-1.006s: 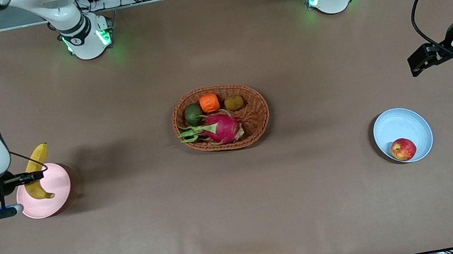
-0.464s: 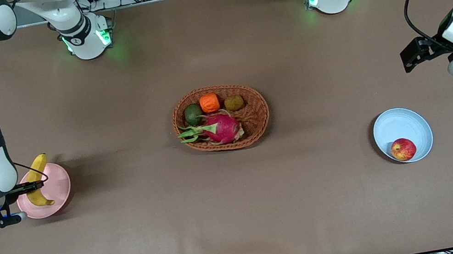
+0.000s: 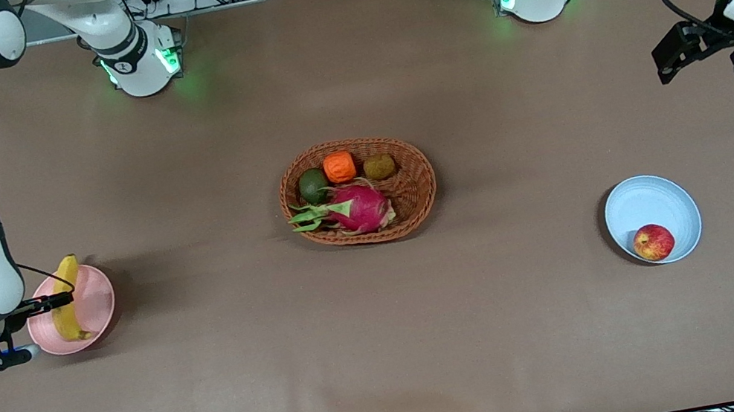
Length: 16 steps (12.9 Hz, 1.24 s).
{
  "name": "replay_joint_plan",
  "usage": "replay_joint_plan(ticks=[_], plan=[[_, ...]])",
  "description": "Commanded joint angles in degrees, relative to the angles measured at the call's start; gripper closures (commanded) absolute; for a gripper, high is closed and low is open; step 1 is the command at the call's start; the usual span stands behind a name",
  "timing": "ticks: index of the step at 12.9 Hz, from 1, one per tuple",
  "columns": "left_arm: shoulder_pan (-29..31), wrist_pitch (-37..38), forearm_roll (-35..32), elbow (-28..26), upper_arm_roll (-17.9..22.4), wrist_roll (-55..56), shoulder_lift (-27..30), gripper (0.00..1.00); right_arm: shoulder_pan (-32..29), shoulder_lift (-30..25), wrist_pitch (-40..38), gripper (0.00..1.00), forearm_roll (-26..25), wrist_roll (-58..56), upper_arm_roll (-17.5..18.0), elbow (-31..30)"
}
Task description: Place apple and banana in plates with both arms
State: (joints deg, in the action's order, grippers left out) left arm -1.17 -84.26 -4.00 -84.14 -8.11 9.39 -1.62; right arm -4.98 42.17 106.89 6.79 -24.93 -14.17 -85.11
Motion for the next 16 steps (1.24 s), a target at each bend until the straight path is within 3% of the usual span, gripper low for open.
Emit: replay_joint_plan(ticks=[1,6,10,14,16], plan=[[-0.23,-0.29,1.27,-5.24,1.08,-1.04,4.6,0.0,0.93,-4.96,-3.17,0.0,0.07,-0.91,0.72,0.73],[2.66,-0.64,2.14,-8.32,0.29,-0.96,8.04,0.0,6.03,-22.45,-11.33,0.0,-0.11,3.12,0.54,-1.28],[3.37,-1.08,4.26,-7.8,-0.33,-0.96,7.95,0.0,9.02,-37.03,-14.16,0.0,-0.81,12.42,1.5,-10.23],[3.11,-1.08,3.91,-7.19,-0.59,-1.13,7.6,0.0,2.45,-42.95,-18.55,0.0,-2.12,24.2,12.47,-11.14],[3.28,-0.99,3.91,-5.52,-0.5,-2.27,6.64,0.0,0.24,-43.66,-20.83,0.0,-2.21,27.21,15.3,-10.17]])
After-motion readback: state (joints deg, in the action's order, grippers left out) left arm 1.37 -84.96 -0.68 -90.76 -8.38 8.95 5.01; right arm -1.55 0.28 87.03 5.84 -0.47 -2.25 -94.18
